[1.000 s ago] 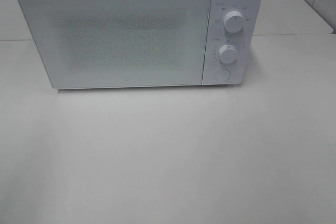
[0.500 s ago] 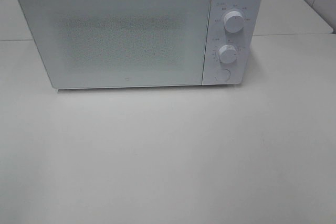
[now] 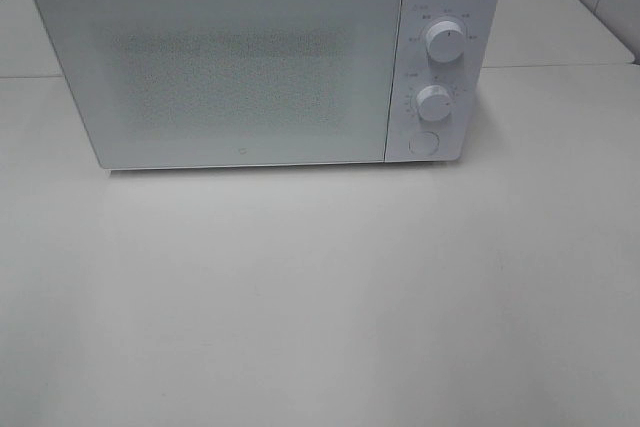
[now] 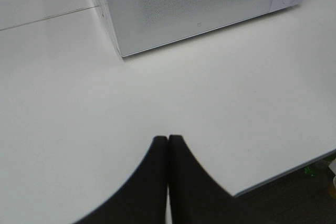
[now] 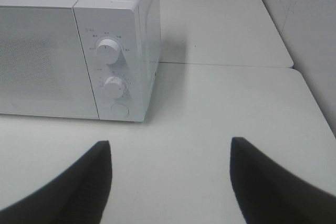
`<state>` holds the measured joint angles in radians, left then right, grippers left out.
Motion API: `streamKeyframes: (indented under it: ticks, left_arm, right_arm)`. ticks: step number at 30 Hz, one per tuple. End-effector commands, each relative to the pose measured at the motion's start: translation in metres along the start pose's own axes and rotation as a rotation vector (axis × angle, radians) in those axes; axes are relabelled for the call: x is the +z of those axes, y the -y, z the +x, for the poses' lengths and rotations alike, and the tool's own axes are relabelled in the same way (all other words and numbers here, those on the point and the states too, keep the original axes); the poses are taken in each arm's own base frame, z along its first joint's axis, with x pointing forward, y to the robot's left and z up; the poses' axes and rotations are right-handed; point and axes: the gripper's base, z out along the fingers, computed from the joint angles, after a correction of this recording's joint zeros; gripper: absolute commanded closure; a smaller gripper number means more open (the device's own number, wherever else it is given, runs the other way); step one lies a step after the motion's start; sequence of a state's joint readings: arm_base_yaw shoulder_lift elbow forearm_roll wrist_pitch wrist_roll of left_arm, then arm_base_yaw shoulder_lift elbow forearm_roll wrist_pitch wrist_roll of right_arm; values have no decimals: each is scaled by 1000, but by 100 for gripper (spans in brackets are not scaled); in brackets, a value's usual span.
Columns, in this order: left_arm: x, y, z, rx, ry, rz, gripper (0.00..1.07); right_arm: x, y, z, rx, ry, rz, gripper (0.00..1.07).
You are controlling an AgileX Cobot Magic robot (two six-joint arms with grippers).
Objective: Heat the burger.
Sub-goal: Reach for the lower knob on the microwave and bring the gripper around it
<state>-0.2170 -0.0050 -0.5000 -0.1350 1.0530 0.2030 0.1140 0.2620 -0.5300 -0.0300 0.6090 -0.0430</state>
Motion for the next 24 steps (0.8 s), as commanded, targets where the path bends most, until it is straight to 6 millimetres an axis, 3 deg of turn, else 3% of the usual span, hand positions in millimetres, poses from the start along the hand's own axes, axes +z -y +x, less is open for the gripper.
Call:
streamKeyframes:
  ticks: [1, 10, 20, 24]
  left_arm:
    - [-3, 0, 1, -6, 35, -11, 106]
    - [-3, 0, 1, -4, 34, -14, 106]
    - [-3, 0, 1, -4, 34, -14, 106]
    - [-3, 0, 1, -4, 34, -14, 106]
  right_arm:
    - [15, 1, -14, -17, 46, 10, 45]
    - [68, 1, -30, -22, 37, 1, 45]
    - [114, -1, -28, -24, -21, -9, 45]
    - [142, -1, -27, -23, -8, -13, 45]
